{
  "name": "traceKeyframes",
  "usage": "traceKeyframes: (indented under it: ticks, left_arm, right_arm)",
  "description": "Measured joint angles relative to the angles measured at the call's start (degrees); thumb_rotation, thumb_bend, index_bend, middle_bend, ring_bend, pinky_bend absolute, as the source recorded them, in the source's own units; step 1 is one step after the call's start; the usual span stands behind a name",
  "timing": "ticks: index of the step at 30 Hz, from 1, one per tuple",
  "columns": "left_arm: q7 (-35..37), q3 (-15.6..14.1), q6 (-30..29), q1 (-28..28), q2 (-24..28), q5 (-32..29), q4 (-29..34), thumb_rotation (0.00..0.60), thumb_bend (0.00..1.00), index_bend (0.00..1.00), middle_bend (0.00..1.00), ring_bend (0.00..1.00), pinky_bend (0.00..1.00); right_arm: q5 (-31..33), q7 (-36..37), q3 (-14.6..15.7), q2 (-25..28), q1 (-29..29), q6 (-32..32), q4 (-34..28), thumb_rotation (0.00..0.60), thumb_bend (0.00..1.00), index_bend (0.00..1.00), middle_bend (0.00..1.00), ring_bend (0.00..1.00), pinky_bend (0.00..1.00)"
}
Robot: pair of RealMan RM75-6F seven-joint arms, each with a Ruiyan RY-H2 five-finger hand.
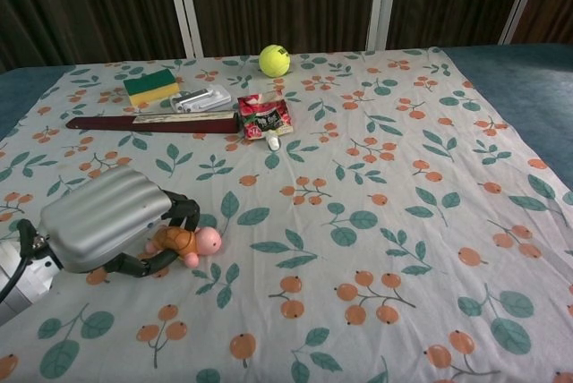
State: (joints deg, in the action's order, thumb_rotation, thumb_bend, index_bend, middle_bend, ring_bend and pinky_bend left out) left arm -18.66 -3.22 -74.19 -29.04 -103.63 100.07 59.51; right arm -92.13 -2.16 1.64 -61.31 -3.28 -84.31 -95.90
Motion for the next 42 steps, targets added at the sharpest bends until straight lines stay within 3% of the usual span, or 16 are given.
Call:
traceKeyframes:
  ticks: [5,8,10,13,18,23,24,26,28,30,32,36,42]
  left_arm:
    - [1.03,0.32,-1.71,0.01,-1.09,0.50,-1.98,0.600,0.41,0.76,0.76,1.00,1.00]
    - [2.79,-0.13,-2.06,-0.08,-1.26,0.94,-2.89,0.600,0.39,0.43,0.54,0.99,1.00]
    - [3.26,-0.47,-1.06,-0.20,-0.78,0.77,-2.55,0.600,0.39,0.18,0.33,0.97,1.00]
    - [3.11,-0.67,0.29,-0.24,0.31,0.08,-0.21,0.600,0.38,0.01,0.15,0.97,1.00]
    - [3.15,-0.86,0.19,-0.13,2.17,-0.13,4.30,0.600,0.36,0.00,0.03,0.95,0.99]
    - [2.88,-1.17,-1.10,0.28,3.73,0.43,6.75,0.600,0.35,0.00,0.00,0.89,0.95]
    - [2.41,-1.33,-1.48,0.49,4.58,0.61,8.03,0.600,0.36,0.00,0.00,0.84,0.93]
    - [1.64,-1.61,-2.30,0.97,6.39,0.83,10.62,0.600,0.36,0.00,0.00,0.61,0.86]
    - [0.77,-1.98,-3.45,1.85,9.41,0.79,14.68,0.600,0.35,0.00,0.00,0.33,0.72]
    - [0.25,-2.39,-4.94,3.18,13.46,0.31,19.65,0.600,0.35,0.00,0.00,0.19,0.57]
    - [0.53,-2.86,-6.66,4.83,17.59,-0.54,24.18,0.600,0.35,0.00,0.00,0.12,0.43]
    - [6.46,-3.87,-11.79,9.50,25.73,-3.11,30.37,0.600,0.35,0.00,0.00,0.03,0.25]
    - [20.65,-3.34,-21.93,17.35,27.91,-7.16,25.43,0.600,0.35,0.00,0.00,0.00,0.17]
  right_arm:
    - [0.10,-0.48,0.06,0.13,-0.01,0.43,-0.38,0.600,0.22,0.00,0.00,0.00,0.00]
    - [0.28,-0.71,-0.02,0.07,-0.05,0.61,-0.42,0.600,0.22,0.00,0.00,0.00,0.00]
    - [0.23,-0.83,0.01,0.02,-0.06,0.69,-0.43,0.600,0.22,0.00,0.00,0.00,0.00]
    - [0.04,-0.89,0.06,0.02,-0.06,0.69,-0.52,0.600,0.22,0.00,0.00,0.00,0.00]
    - [-1.01,-0.14,0.18,0.09,0.11,-0.18,-0.31,0.600,0.22,0.00,0.00,0.00,0.00]
    - [-1.75,0.29,0.48,0.34,0.34,-0.61,-0.21,0.600,0.22,0.00,0.00,0.00,0.00]
    - [-1.87,0.45,0.55,0.46,0.36,-0.64,-0.23,0.600,0.22,0.00,0.00,0.00,0.00]
    - [-2.06,0.62,0.73,0.75,0.40,-0.60,-0.26,0.600,0.22,0.00,0.00,0.00,0.00]
    - [-2.15,0.50,0.92,0.85,0.38,-0.30,-0.29,0.600,0.22,0.00,0.00,0.00,0.00]
    - [-2.40,0.29,1.28,0.92,0.28,0.31,-0.42,0.600,0.22,0.00,0.00,0.00,0.00]
    - [-2.97,0.21,1.72,1.01,0.11,0.90,-0.59,0.600,0.22,0.00,0.00,0.00,0.00]
    - [-4.38,-0.16,2.38,0.91,-0.08,1.19,-0.68,0.600,0.22,0.00,0.00,0.00,0.00]
    - [-5.29,-1.57,2.67,-0.23,-0.31,1.50,-0.49,0.600,0.22,0.00,0.00,0.00,0.00]
